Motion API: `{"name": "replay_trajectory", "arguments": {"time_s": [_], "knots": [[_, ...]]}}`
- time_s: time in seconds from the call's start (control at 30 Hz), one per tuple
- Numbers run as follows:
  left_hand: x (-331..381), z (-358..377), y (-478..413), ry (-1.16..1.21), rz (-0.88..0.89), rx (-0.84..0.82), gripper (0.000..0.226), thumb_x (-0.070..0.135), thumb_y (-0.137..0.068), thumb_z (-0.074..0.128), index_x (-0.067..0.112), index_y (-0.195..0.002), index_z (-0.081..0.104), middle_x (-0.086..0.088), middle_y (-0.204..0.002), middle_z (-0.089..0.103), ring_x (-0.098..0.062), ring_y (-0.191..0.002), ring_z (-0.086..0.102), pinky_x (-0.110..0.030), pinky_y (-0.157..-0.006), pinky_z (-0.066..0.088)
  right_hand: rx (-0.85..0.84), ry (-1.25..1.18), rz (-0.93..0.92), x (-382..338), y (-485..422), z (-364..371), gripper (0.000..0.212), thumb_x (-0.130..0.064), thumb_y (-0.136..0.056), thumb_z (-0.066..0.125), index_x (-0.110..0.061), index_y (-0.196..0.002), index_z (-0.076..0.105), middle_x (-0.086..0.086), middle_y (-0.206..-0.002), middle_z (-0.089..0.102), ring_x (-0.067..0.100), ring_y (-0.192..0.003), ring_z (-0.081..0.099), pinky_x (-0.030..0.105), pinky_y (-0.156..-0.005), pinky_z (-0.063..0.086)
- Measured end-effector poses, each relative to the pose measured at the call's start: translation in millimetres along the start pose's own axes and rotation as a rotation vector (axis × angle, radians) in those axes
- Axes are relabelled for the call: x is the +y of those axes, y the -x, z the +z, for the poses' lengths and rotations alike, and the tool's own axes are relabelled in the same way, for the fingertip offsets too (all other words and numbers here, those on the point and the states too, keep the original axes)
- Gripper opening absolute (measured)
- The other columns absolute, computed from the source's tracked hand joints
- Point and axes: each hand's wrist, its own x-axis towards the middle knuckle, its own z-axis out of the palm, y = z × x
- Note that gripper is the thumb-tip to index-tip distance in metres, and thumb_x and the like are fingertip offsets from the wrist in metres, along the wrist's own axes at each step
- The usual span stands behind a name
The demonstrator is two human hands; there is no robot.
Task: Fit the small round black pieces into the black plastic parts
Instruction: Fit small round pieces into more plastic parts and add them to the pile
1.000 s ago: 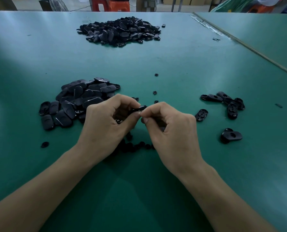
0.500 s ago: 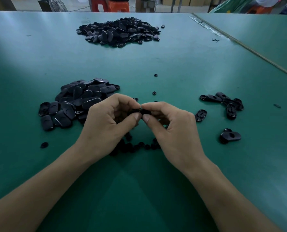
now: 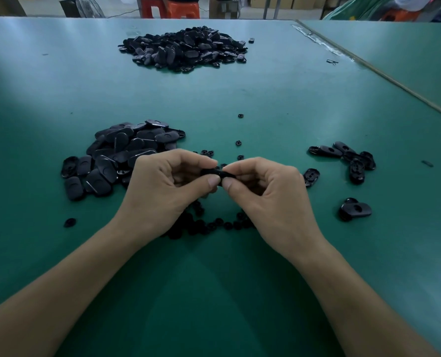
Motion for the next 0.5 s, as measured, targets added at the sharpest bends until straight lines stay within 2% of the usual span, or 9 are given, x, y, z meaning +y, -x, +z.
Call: {"name": "replay_trajectory", "arguments": {"time_s": [0.27, 0.5], "knots": [[-0.4, -1.4, 0.1, -0.048, 0.004, -0.010, 0.019, 0.019, -0.070, 0.080, 0.024, -0.088, 0.076, 0.000, -0.079, 0.078, -0.013, -0.067, 0.074, -0.020, -0.069, 0.059, -0.021, 0.085, 0.030, -4.2, 0.2, 1.2, 0.007, -0.014, -0.087, 0.071, -0.021, -0.088, 0.072, -0.012, -0.070, 0.069, -0.001, -0.061, 0.059, 0.010, -0.056, 0.044], [1.2, -0.4, 0.9, -0.060, 0.041, 0.025, 0.017, 0.012, -0.070, 0.082, 0.019, -0.085, 0.075, 0.003, -0.076, 0.077, -0.009, -0.065, 0.072, -0.019, -0.067, 0.058, -0.020, 0.052, 0.058, -6.1, 0.9, 0.6, 0.007, -0.015, -0.088, 0.071, -0.022, -0.089, 0.072, -0.011, -0.072, 0.069, 0.000, -0.063, 0.061, 0.012, -0.059, 0.046]]}}
